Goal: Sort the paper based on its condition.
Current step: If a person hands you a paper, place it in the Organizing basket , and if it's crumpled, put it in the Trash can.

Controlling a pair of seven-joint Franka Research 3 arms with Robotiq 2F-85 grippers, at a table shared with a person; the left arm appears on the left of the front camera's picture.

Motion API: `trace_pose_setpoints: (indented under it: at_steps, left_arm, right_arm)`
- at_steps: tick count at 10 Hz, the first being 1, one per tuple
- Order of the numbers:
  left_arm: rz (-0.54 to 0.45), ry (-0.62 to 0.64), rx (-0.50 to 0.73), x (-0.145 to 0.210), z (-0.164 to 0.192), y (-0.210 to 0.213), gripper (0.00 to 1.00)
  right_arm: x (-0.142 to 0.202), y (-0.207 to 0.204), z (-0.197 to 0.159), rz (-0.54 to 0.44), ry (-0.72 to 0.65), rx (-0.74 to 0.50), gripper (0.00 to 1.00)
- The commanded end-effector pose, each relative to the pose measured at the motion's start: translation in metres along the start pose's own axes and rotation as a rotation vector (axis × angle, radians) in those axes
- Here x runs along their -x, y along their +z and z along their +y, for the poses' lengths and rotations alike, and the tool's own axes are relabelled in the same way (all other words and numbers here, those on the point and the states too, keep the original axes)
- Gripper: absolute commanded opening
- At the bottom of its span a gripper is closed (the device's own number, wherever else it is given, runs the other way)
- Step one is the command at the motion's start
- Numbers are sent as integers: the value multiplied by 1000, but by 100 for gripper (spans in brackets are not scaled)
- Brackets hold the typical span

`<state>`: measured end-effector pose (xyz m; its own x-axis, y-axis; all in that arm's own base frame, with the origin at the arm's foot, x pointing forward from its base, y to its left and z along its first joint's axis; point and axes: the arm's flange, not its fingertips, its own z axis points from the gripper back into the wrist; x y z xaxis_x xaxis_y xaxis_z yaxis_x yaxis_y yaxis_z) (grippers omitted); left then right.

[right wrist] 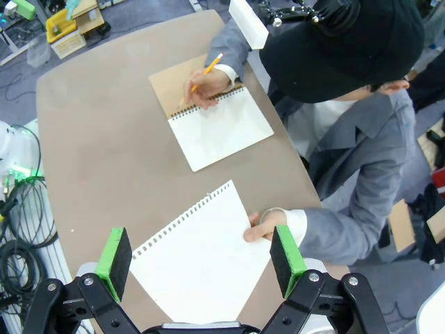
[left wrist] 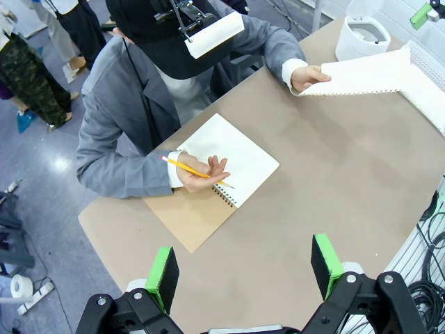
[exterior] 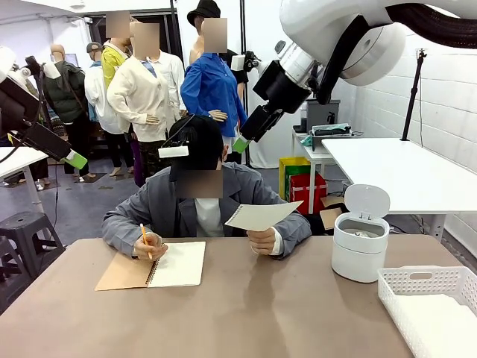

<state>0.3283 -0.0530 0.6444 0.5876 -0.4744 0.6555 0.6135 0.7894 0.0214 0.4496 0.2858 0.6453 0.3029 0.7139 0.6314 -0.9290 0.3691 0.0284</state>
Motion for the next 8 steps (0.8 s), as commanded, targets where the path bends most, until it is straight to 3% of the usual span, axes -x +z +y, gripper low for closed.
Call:
trace_pose_setpoints:
  at_steps: [1,5,8]
  left_arm:
    - [0,-3,-1,0,1,0,100]
    - [0,-3,-1,0,1,0,100]
    - [0,-3,-1,0,1,0,100]
  right_arm:
    - [0,0,0,0,0,0,100]
    - [14,-5,-39,-5,-305,-260,100]
    - [39,-24,-70,83,-566,-409,100]
